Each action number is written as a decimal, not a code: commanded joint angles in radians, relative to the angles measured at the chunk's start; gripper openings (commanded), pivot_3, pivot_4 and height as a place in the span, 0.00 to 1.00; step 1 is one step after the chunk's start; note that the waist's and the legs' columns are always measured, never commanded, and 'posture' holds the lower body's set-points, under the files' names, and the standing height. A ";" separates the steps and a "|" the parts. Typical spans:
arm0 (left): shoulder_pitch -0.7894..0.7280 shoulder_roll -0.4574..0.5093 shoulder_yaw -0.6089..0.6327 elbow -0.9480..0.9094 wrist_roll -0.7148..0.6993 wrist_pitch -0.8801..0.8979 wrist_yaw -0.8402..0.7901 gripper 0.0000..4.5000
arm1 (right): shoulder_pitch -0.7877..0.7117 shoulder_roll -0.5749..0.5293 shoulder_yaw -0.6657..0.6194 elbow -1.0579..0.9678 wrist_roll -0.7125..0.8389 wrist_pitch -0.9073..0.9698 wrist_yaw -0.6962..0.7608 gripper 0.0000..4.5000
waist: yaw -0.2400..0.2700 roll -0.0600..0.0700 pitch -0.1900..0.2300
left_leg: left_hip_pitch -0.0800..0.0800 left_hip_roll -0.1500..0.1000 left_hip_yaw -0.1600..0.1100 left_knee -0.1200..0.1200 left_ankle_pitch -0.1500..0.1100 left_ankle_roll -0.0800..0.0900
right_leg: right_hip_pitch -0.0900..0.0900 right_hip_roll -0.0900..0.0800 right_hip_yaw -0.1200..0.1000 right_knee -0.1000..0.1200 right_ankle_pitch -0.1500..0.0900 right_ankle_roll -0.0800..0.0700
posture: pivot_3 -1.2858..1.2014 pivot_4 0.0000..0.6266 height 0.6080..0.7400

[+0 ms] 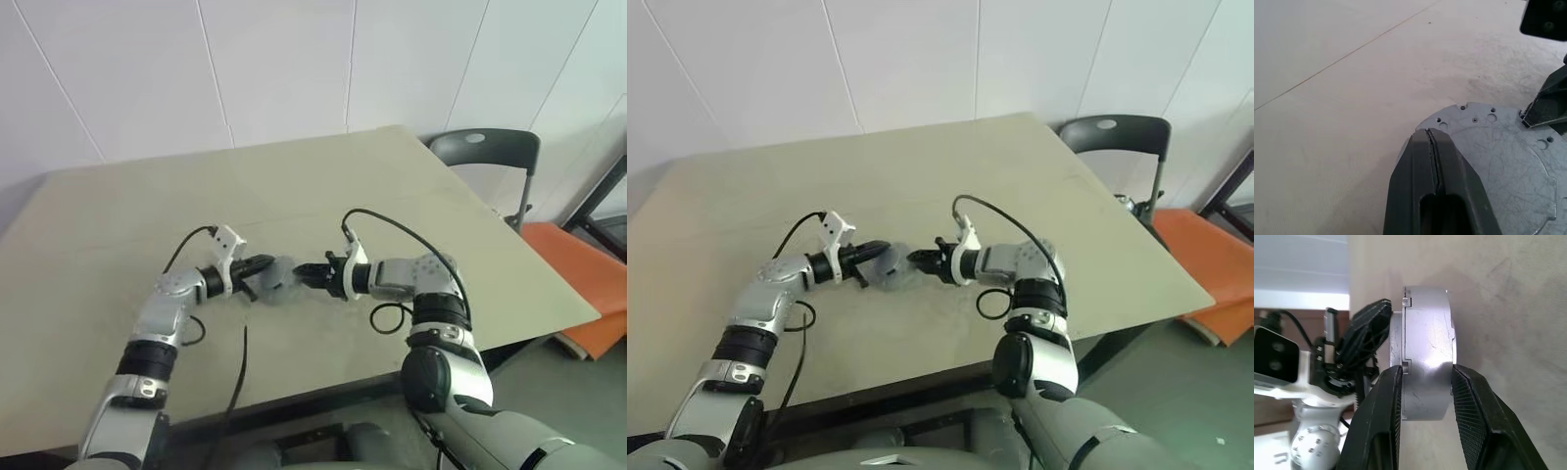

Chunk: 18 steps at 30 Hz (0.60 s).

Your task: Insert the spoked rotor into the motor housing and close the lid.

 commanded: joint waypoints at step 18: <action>0.048 -0.033 0.219 -0.015 -0.216 0.286 0.142 0.00 | -0.113 0.077 -0.055 0.163 0.155 -0.247 -0.008 0.27 | 0.017 -0.003 0.004 | -0.012 -0.003 0.000 0.002 0.000 0.000 | -0.011 -0.004 0.000 0.000 0.003 -0.004 | 0.52 0.00 1.00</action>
